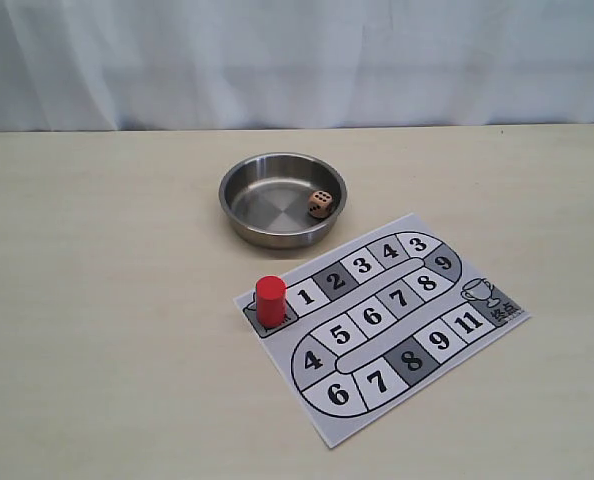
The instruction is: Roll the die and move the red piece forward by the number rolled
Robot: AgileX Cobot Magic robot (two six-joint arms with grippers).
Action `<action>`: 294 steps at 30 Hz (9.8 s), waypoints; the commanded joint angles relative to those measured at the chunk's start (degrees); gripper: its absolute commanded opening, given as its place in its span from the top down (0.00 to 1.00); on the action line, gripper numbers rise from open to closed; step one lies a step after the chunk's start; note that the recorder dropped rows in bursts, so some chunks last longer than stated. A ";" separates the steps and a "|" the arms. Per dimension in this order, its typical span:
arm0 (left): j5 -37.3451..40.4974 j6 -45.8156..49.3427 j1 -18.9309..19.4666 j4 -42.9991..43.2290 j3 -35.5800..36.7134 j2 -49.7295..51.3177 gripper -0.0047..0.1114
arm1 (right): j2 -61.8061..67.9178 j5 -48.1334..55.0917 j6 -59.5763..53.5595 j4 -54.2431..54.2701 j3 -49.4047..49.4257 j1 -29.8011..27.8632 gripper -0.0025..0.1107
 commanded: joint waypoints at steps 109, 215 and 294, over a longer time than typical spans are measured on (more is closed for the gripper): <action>-0.70 -0.27 -0.01 0.04 0.14 -0.06 0.96 | 127.73 43.50 -26.18 13.85 -103.17 17.87 0.42; -0.70 -0.27 -0.01 0.05 0.14 -0.06 0.96 | 135.76 32.26 -19.12 1.29 -103.17 17.76 0.64; -0.27 -0.27 -0.01 -0.07 0.14 -0.06 0.96 | 114.81 39.27 -32.35 29.67 -78.09 -10.23 0.05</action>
